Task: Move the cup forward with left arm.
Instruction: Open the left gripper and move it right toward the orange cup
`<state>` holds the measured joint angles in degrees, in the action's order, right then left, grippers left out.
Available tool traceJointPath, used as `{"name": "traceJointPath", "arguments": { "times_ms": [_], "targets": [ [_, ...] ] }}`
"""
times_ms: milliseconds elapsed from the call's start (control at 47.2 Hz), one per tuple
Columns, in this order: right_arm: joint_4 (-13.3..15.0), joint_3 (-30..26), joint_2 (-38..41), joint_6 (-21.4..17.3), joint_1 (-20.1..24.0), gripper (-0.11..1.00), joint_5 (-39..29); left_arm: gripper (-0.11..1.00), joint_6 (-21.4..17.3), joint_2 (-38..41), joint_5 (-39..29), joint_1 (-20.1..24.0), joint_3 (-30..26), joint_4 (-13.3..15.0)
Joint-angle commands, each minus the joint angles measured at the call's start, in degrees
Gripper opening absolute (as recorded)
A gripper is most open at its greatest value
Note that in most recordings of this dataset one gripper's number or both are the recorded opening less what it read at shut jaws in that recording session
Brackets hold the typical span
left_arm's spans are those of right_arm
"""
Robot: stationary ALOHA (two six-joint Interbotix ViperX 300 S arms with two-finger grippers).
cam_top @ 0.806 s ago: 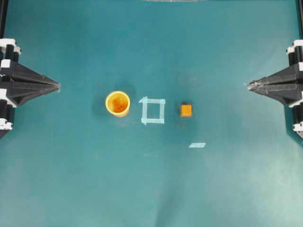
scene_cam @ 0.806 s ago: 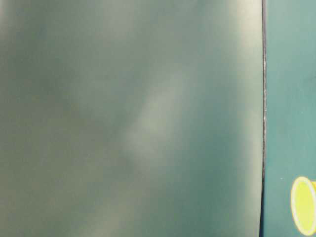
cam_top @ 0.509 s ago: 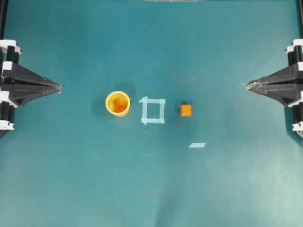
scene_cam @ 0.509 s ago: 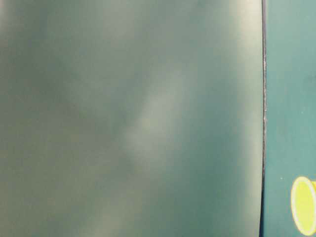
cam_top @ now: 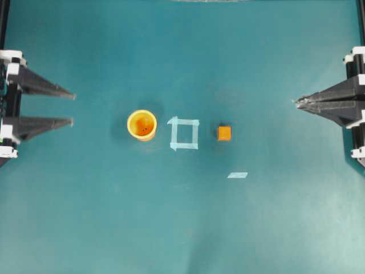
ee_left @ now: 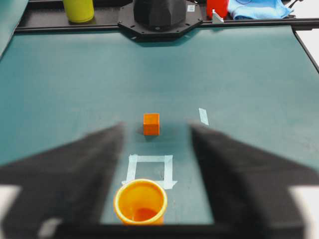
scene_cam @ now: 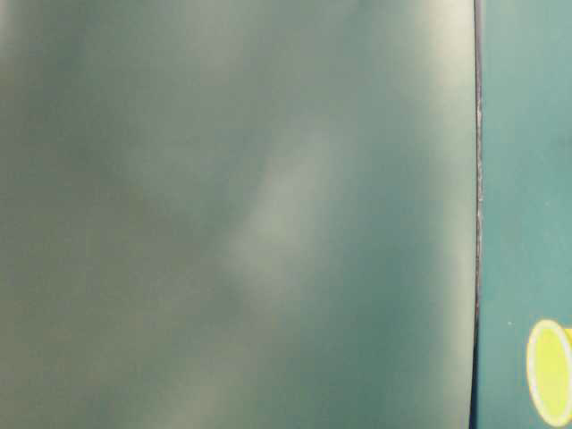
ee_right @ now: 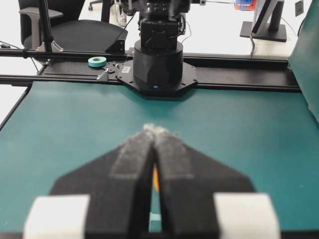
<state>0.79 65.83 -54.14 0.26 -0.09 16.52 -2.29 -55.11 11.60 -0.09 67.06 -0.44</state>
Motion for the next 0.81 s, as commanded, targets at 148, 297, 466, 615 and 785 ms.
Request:
{"name": "traceJointPath", "arguments": {
  "times_ms": [148, 297, 466, 615, 785],
  "targets": [
    [0.09, -1.85, 0.35, 0.0, -0.09, 0.0, 0.26, 0.72, 0.0, 2.9, 0.18, -0.09, -0.09, 0.0],
    [0.09, -1.85, 0.35, 0.0, -0.18, 0.0, 0.26, 0.71, -0.7, 10.11, 1.93, -0.09, 0.35, 0.0],
    [0.0, -1.93, 0.35, 0.0, -0.09, 0.0, 0.26, 0.71, -2.11, 22.06, 10.28, -0.09, 0.53, -0.18],
    [0.0, -2.11, 0.26, 0.0, -0.09, 0.0, 0.18, 0.71, -3.43, 30.15, 17.93, 0.0, 0.53, -0.18],
    [0.09, -2.2, 0.18, 0.0, -0.09, 0.0, -0.44, 0.71, -3.78, 36.83, 24.61, 0.44, 1.58, -0.18]
  ]
}}
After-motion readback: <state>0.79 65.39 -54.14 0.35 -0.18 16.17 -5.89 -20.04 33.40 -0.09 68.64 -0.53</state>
